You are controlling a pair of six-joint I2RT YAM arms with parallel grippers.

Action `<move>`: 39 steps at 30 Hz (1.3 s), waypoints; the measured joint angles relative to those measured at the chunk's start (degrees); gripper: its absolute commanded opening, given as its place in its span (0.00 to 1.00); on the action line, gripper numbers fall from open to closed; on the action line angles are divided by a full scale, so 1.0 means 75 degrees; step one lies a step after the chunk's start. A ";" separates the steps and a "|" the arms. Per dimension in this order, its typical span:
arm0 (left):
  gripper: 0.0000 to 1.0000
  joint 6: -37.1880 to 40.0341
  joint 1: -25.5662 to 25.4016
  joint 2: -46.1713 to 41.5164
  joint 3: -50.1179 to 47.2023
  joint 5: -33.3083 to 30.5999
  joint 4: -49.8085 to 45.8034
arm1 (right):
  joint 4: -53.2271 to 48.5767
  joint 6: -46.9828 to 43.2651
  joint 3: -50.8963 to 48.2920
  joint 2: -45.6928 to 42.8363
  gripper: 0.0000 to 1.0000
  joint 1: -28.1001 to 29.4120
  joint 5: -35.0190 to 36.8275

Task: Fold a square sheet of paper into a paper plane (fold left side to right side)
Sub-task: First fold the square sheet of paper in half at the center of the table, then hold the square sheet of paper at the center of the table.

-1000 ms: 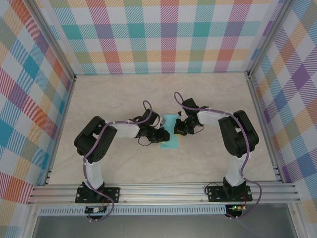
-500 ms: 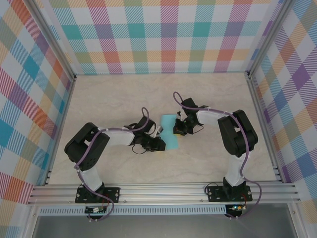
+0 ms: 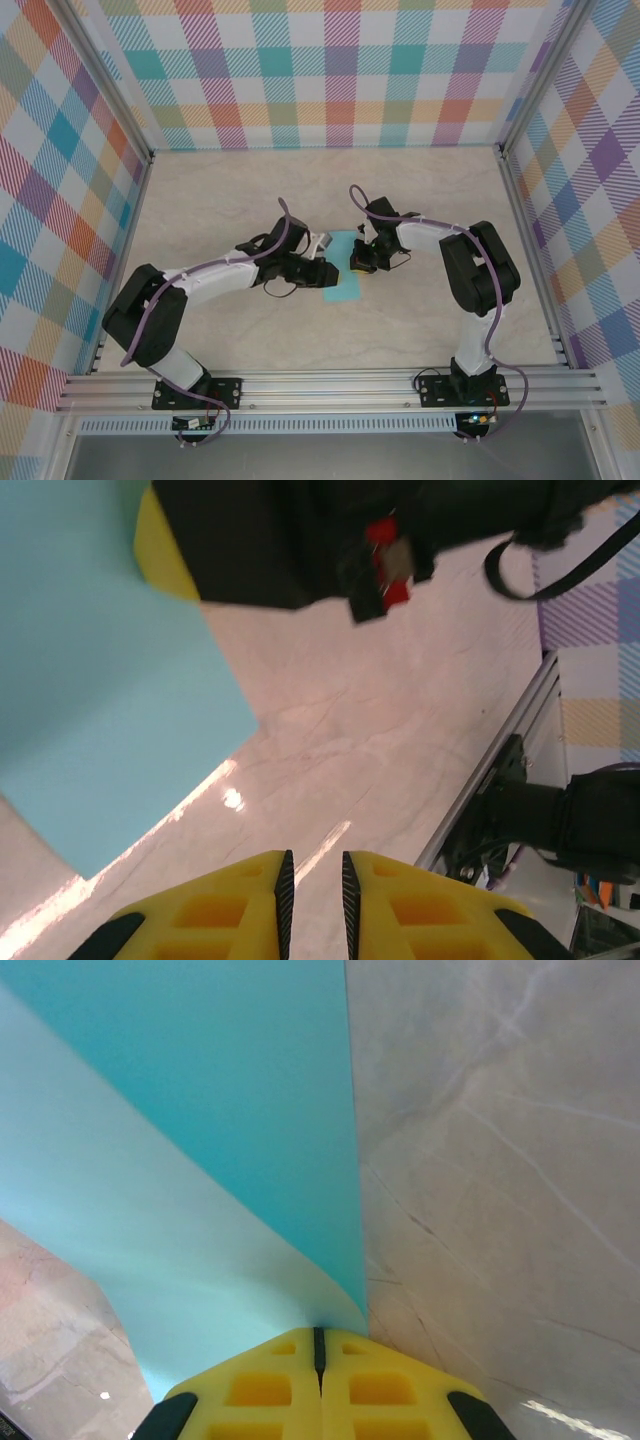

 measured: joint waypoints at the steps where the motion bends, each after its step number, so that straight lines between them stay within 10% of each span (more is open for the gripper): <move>1: 0.21 0.0000 0.0067 0.0114 0.0137 0.0012 0.0006 | 0.0000 0.0000 0.0000 0.0000 0.05 0.0000 0.0003; 13: 0.18 0.0003 0.0338 0.2556 0.1425 -0.0125 -0.0023 | -0.0003 -0.0023 0.0006 0.0000 0.05 0.0015 0.0015; 39: 0.17 -0.0125 0.0291 0.2830 0.1279 -0.0571 0.0233 | -0.0536 -0.0303 -0.0073 -0.1241 0.03 0.0192 0.0125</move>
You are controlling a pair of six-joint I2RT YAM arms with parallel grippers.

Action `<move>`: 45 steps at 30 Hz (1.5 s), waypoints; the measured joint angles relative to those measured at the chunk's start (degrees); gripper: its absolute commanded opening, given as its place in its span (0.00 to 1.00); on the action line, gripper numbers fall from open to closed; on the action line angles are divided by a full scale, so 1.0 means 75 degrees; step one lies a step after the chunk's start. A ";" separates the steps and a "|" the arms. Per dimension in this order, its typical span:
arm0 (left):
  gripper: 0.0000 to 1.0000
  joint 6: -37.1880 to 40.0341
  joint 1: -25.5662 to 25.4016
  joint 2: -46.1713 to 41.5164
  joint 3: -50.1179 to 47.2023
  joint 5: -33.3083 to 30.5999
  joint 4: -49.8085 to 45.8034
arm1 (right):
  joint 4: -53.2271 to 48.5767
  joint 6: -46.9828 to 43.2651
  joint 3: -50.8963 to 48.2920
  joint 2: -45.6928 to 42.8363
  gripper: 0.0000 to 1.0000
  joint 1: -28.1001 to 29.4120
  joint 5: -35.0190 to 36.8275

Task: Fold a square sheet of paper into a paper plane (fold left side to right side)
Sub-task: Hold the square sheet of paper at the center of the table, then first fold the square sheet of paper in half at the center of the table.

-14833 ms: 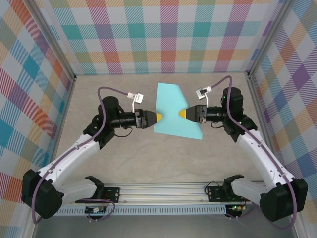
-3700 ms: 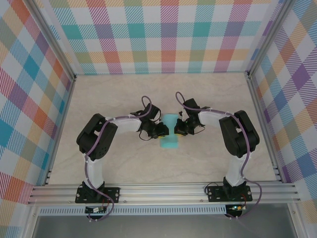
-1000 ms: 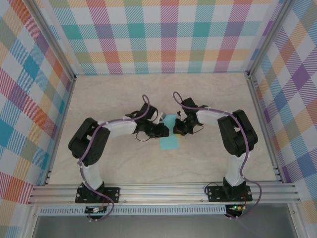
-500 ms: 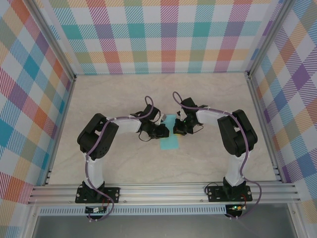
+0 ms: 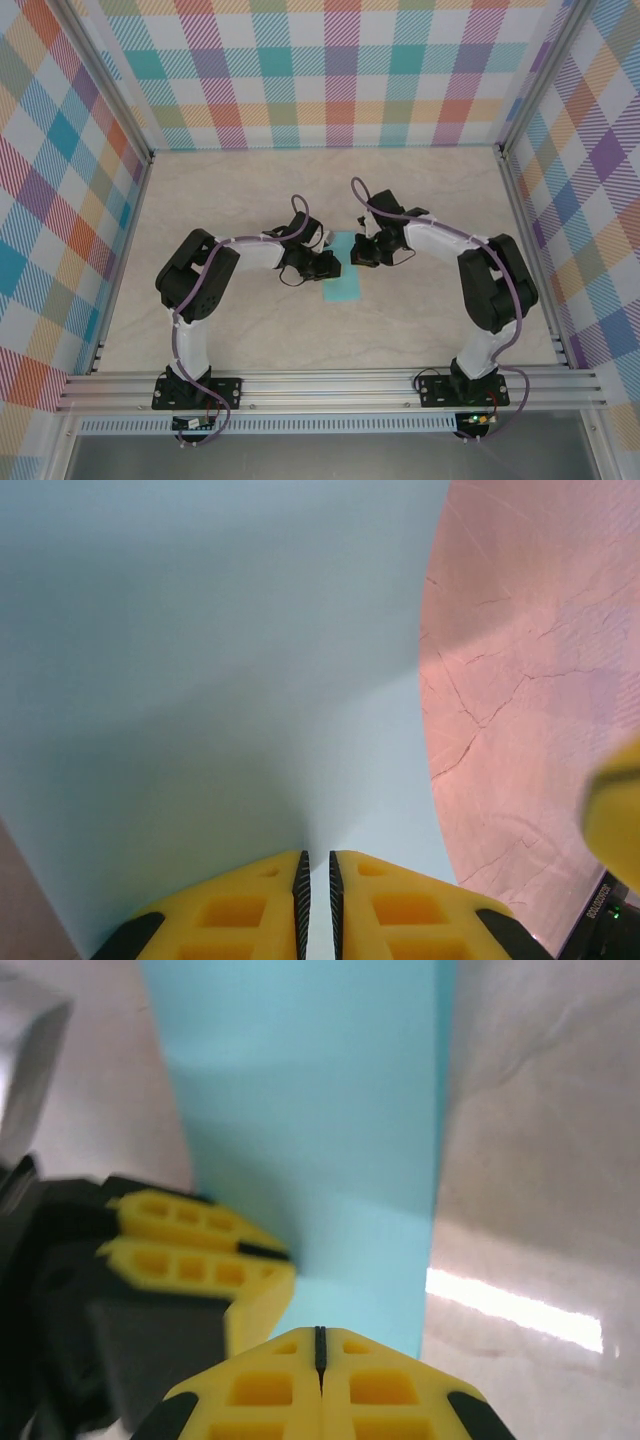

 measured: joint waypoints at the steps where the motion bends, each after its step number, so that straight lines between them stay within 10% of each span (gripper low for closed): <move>1: 0.17 0.0000 -0.0006 0.0000 0.0000 -0.0003 0.0000 | 0.0047 0.0055 -0.0146 -0.0117 0.03 0.0064 -0.0061; 45: 0.17 0.0035 0.0796 0.0697 0.1177 0.0076 -0.0466 | 0.0166 -0.0020 -0.1026 0.0408 0.01 0.0350 -0.0181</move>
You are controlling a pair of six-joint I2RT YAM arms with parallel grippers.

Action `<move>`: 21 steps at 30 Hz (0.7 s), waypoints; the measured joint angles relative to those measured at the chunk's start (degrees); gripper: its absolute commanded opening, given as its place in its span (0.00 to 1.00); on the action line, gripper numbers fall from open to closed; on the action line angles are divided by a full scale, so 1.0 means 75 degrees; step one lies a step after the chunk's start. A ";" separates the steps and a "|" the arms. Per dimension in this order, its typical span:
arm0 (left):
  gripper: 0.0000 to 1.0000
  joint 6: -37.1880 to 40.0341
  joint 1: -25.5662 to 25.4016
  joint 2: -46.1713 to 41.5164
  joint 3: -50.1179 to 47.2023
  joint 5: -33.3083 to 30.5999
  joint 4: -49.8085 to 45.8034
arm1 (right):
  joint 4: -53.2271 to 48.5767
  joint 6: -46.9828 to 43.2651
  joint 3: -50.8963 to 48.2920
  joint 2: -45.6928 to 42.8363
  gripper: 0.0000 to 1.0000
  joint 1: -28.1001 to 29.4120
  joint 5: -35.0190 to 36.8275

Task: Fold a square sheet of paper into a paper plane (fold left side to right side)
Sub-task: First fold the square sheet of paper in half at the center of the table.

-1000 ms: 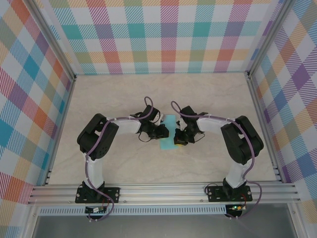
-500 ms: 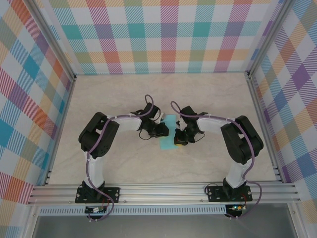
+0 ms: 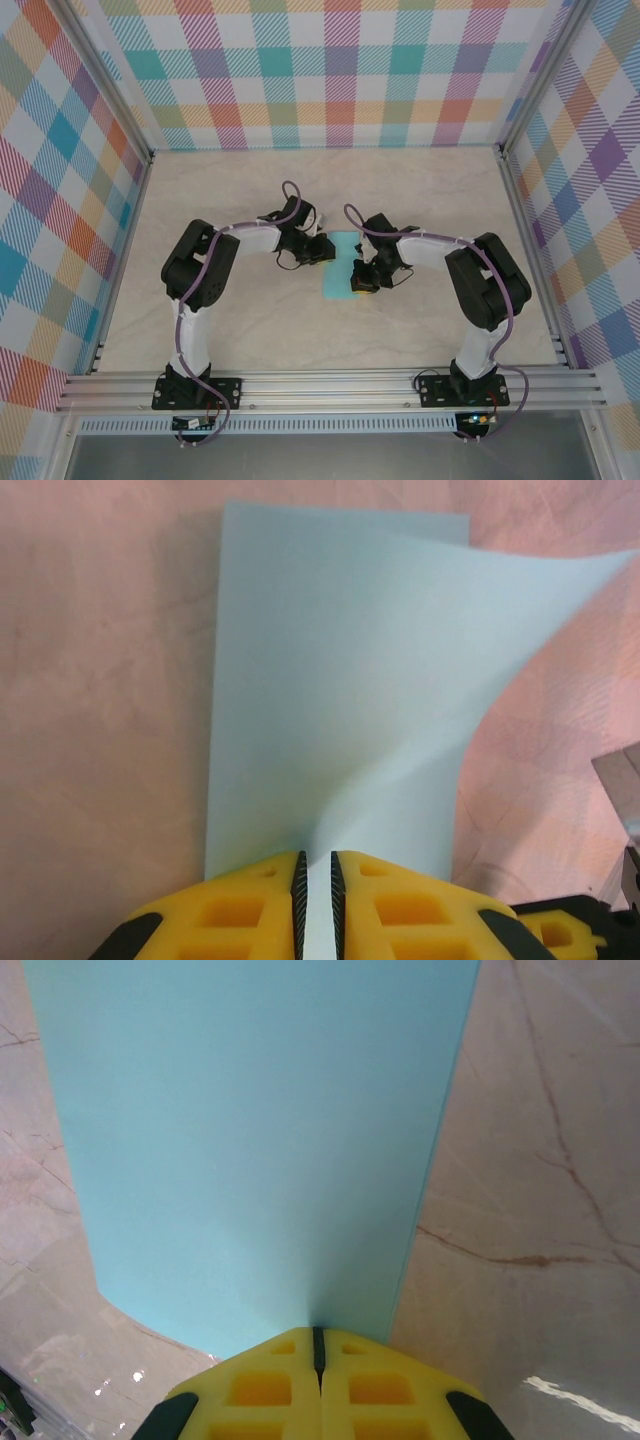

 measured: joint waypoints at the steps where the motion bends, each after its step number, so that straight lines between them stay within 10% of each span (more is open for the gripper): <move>1: 0.17 0.0003 0.0015 0.0035 0.0087 -0.0096 -0.0017 | 0.0000 -0.0017 0.0000 0.0000 0.01 0.0000 0.0000; 21: 0.17 -0.0032 0.0519 0.1037 0.1839 -0.0807 -0.0405 | -0.0003 -0.0105 0.0000 -0.0003 0.01 0.0000 0.0000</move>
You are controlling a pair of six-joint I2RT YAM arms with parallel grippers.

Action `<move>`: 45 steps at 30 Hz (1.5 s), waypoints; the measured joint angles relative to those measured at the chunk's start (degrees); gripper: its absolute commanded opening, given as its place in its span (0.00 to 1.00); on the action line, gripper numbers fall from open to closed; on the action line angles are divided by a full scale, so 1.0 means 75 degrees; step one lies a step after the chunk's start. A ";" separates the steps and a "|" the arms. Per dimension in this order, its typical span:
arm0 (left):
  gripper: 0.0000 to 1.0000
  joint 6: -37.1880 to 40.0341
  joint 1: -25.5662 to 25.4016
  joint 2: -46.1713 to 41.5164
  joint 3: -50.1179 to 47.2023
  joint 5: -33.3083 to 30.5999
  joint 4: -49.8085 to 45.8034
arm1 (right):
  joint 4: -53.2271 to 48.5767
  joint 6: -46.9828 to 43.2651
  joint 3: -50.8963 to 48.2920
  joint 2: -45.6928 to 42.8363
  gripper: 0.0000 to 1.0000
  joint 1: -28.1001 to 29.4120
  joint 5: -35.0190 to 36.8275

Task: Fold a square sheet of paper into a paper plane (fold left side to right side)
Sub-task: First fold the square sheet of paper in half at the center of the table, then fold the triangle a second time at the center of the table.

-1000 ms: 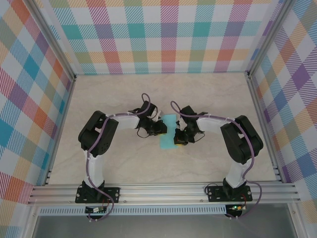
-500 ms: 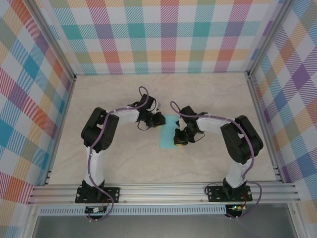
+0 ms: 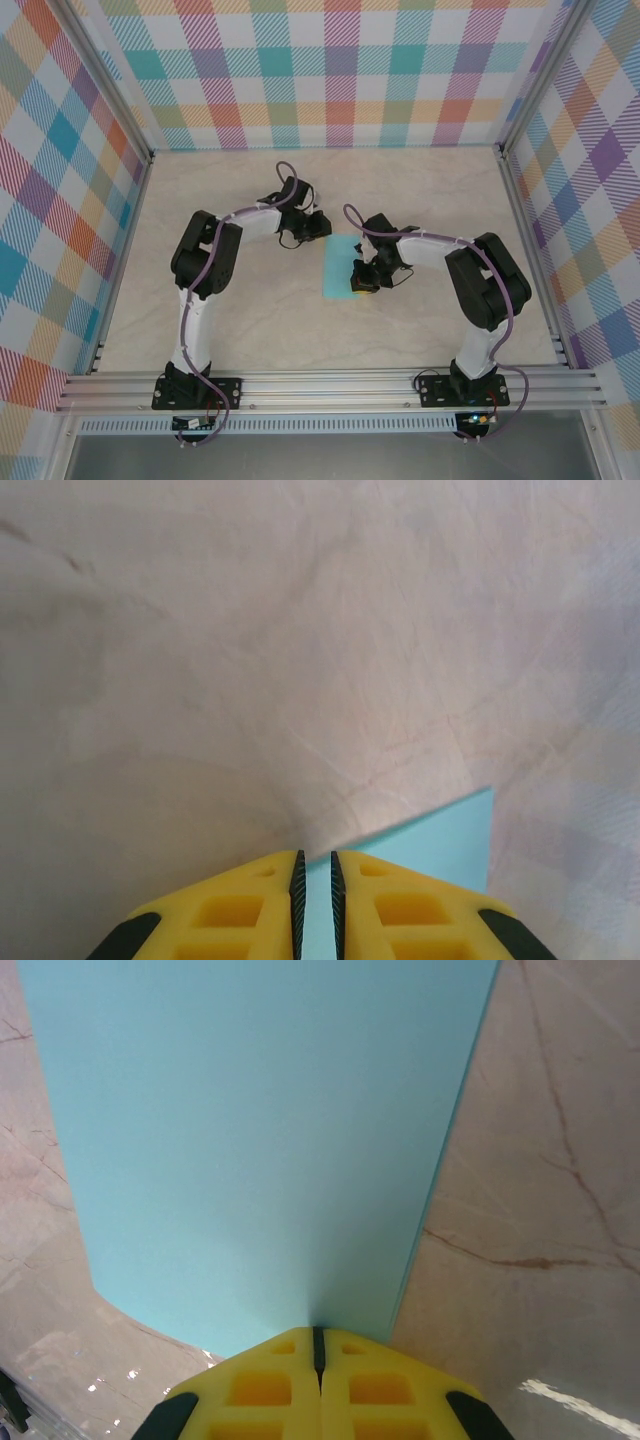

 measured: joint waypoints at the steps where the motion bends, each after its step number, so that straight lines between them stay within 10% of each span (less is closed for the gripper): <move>1: 0.17 0.0003 0.0032 0.0064 0.0079 -0.0012 0.0000 | 0.0003 0.0000 0.0000 0.0000 0.01 0.0000 0.0000; 11: 0.22 0.0041 0.0300 -0.0119 0.0213 0.0076 -0.0254 | 0.0035 -0.0003 -0.0006 -0.0070 0.11 -0.0003 -0.0026; 26: 0.26 -0.0495 0.0108 -0.5592 -0.4911 -0.0332 0.0933 | 0.0393 -0.0175 -0.0015 -0.1510 0.67 -0.0775 0.0251; 45: 0.57 0.0423 -0.2541 -0.7108 -0.6167 -0.2084 0.1367 | 0.1856 0.0874 0.0017 0.0152 0.43 -0.1343 -0.1792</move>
